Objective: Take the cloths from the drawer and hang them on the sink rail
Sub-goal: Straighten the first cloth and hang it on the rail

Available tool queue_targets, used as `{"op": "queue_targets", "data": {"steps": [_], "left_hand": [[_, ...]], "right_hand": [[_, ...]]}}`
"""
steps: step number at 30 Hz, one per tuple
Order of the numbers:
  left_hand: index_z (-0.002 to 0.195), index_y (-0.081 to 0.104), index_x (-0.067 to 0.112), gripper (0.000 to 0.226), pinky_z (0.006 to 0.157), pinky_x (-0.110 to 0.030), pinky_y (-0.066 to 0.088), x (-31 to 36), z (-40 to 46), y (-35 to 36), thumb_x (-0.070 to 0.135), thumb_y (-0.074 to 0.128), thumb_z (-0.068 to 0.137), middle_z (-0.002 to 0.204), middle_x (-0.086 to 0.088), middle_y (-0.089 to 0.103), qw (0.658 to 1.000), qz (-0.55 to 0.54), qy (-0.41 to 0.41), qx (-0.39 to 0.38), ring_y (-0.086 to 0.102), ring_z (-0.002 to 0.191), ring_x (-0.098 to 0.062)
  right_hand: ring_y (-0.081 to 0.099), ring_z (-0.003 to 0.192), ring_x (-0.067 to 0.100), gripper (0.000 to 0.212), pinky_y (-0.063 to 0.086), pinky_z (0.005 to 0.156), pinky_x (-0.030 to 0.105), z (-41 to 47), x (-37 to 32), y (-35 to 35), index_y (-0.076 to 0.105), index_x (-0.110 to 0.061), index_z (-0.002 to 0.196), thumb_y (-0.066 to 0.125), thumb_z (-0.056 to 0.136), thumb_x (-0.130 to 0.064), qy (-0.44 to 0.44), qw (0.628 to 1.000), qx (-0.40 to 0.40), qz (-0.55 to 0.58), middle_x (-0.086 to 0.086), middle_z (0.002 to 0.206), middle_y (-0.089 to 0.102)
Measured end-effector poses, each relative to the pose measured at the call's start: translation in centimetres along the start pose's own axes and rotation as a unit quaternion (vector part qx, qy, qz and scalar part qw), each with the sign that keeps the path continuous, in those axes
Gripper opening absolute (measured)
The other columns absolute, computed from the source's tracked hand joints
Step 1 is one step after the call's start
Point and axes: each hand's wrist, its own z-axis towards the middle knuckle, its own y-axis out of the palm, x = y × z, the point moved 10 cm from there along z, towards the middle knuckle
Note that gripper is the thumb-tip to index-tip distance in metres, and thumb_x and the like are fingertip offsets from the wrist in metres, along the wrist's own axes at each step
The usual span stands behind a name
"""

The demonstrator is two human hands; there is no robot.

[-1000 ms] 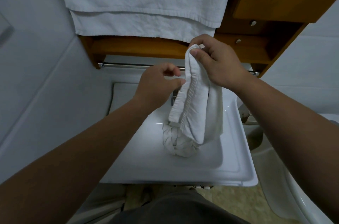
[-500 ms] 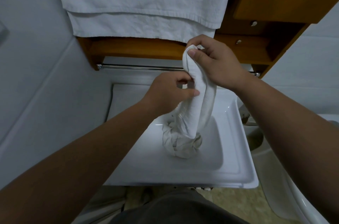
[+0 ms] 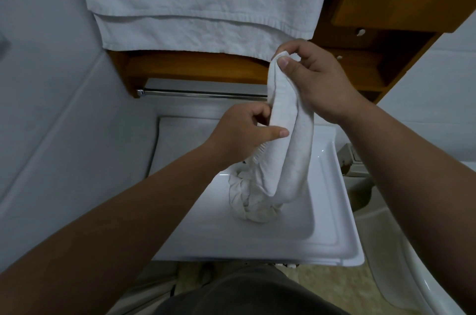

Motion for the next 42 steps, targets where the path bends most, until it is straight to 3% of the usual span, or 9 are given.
{"op": "queue_targets", "data": {"steps": [3,11,17,20,24,29,35,38,42], "left_hand": [[0.095,0.074,0.011,0.02,0.085,-0.042,0.056,0.2,-0.1,0.3,0.021,0.077,0.079,0.097,-0.002,0.074,0.999,0.024,0.014,-0.025,0.068,0.089,-0.019],[0.104,0.074,0.017,0.022,0.085,-0.028,0.055,1.0,-0.7,1.3,0.029,0.071,0.085,0.105,0.005,0.071,0.985,0.139,0.077,-0.061,0.067,0.089,-0.009],[0.102,0.072,0.019,0.018,0.083,-0.03,0.055,0.0,-0.8,0.9,0.028,0.07,0.087,0.094,0.01,0.069,0.983,0.164,0.072,-0.035,0.064,0.083,-0.004],[0.106,0.074,0.014,0.026,0.09,-0.033,0.053,0.5,-1.4,2.4,0.03,0.071,0.086,0.124,0.001,0.062,0.965,0.209,0.135,-0.082,0.061,0.102,-0.012],[0.11,0.072,0.014,0.034,0.094,-0.026,0.048,0.8,-1.0,1.6,0.033,0.073,0.082,0.149,0.002,0.04,0.975,0.188,0.119,-0.017,0.055,0.112,-0.011],[0.117,0.069,0.011,0.04,0.088,-0.039,0.053,-0.7,-0.5,1.2,0.039,0.066,0.088,0.113,-0.005,0.069,0.972,0.213,0.082,-0.053,0.063,0.099,-0.021],[0.103,0.074,0.013,0.036,0.077,-0.044,0.054,-1.6,-0.9,1.2,0.043,0.066,0.087,0.096,-0.007,0.072,0.973,0.214,0.069,-0.05,0.066,0.084,-0.021],[0.096,0.074,0.011,0.032,0.074,-0.04,0.053,-3.1,-1.2,0.9,0.042,0.066,0.087,0.089,-0.008,0.073,0.969,0.232,0.056,-0.057,0.065,0.078,-0.023],[0.09,0.073,0.014,0.025,0.057,-0.02,0.041,-3.6,-1.4,-0.2,0.037,0.066,0.089,0.074,-0.004,0.068,0.968,0.244,0.05,-0.018,0.06,0.065,-0.02]], "right_hand": [[0.054,0.077,0.006,0.018,0.046,0.069,0.02,0.1,0.2,-0.7,0.061,-0.012,0.109,0.051,0.102,-0.025,0.008,1.0,0.015,0.009,-0.008,0.092,0.059],[0.057,0.088,0.002,0.01,0.049,0.085,0.03,0.4,0.3,-1.7,0.063,-0.029,0.099,0.053,0.1,-0.032,0.012,0.999,0.036,0.02,-0.019,0.092,0.06],[0.058,0.084,-0.004,0.011,0.05,0.078,0.018,0.4,-0.5,-2.1,0.062,-0.022,0.101,0.052,0.101,-0.025,0.006,0.998,0.043,0.038,-0.014,0.091,0.06],[0.057,0.081,-0.005,0.012,0.049,0.077,0.017,0.4,-0.8,-2.4,0.061,-0.017,0.104,0.052,0.102,-0.023,0.006,0.998,0.052,0.044,-0.013,0.091,0.059],[0.057,0.081,-0.001,0.011,0.051,0.076,0.022,0.5,-0.9,-2.2,0.062,-0.019,0.102,0.052,0.101,-0.025,0.01,0.998,0.044,0.053,-0.013,0.089,0.059],[0.058,0.082,-0.001,0.013,0.051,0.077,0.02,0.5,-1.2,-2.3,0.062,-0.016,0.104,0.052,0.102,-0.024,0.01,0.998,0.045,0.044,-0.01,0.091,0.059],[0.058,0.078,-0.007,0.012,0.05,0.072,0.014,0.8,-0.9,-3.0,0.061,-0.017,0.103,0.051,0.102,-0.024,0.017,0.997,0.065,0.027,-0.008,0.093,0.058],[0.056,0.082,0.003,0.011,0.049,0.076,0.022,1.0,-0.5,-4.4,0.061,-0.021,0.098,0.052,0.101,-0.025,0.019,0.993,0.104,0.043,-0.004,0.093,0.057],[0.056,0.082,0.001,0.011,0.049,0.077,0.021,1.1,0.2,-5.4,0.061,-0.019,0.098,0.052,0.101,-0.025,0.029,0.989,0.139,0.032,-0.007,0.091,0.059]]}}
